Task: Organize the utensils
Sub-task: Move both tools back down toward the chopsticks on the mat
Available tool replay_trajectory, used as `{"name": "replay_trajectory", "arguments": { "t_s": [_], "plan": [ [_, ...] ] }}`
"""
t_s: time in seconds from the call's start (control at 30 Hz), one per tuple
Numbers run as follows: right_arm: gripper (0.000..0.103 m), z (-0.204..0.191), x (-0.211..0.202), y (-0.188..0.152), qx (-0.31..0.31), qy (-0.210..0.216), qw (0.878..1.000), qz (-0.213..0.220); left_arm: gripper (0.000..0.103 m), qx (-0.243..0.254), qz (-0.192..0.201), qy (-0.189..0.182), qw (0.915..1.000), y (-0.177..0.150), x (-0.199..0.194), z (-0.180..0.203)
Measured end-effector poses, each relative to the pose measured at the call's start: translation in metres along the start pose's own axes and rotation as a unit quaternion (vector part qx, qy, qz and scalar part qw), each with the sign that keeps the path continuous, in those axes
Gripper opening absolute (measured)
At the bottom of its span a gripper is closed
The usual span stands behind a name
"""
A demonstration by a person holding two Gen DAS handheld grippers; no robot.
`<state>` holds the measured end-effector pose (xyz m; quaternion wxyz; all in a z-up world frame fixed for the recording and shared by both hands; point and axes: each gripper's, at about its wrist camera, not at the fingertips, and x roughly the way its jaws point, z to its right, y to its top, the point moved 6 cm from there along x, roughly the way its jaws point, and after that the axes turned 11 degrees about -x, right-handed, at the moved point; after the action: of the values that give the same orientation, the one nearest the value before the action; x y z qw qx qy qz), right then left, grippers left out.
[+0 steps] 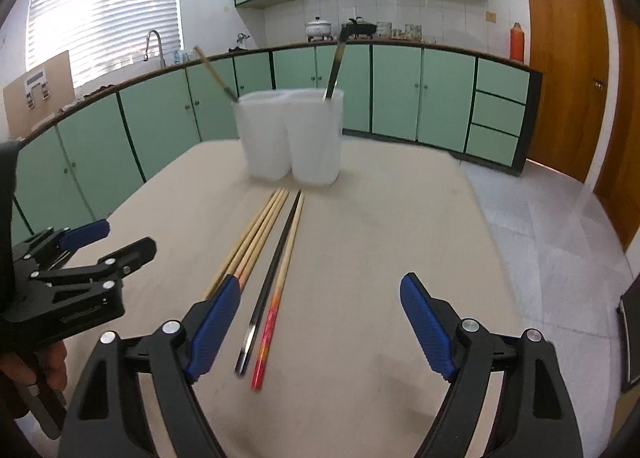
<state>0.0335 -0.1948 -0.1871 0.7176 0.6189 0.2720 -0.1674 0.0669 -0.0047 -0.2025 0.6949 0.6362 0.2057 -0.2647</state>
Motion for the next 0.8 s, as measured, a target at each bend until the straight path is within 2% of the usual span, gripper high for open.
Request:
{"name": "replay_trajectory", "arguments": {
  "t_s": [0.1, 0.43, 0.57, 0.8],
  "plan": [
    [0.079, -0.007, -0.001, -0.015, 0.001, 0.000, 1.000, -0.011, 0.078, 0.001, -0.008, 0.002, 1.0000, -0.010, -0.002, 0.002],
    [0.051, -0.023, 0.003, -0.040, 0.002, 0.005, 0.999, -0.032, 0.078, 0.006, -0.016, 0.004, 0.9998, -0.032, -0.008, 0.004],
    [0.047, -0.028, 0.007, -0.045, -0.002, 0.012, 0.999, -0.038, 0.078, 0.006, -0.021, 0.005, 0.9997, -0.037, -0.008, 0.004],
    [0.033, -0.038, 0.015, -0.054, -0.014, 0.016, 0.999, -0.049, 0.078, 0.007, -0.025, 0.003, 0.9997, -0.041, -0.006, 0.007]
  ]
}}
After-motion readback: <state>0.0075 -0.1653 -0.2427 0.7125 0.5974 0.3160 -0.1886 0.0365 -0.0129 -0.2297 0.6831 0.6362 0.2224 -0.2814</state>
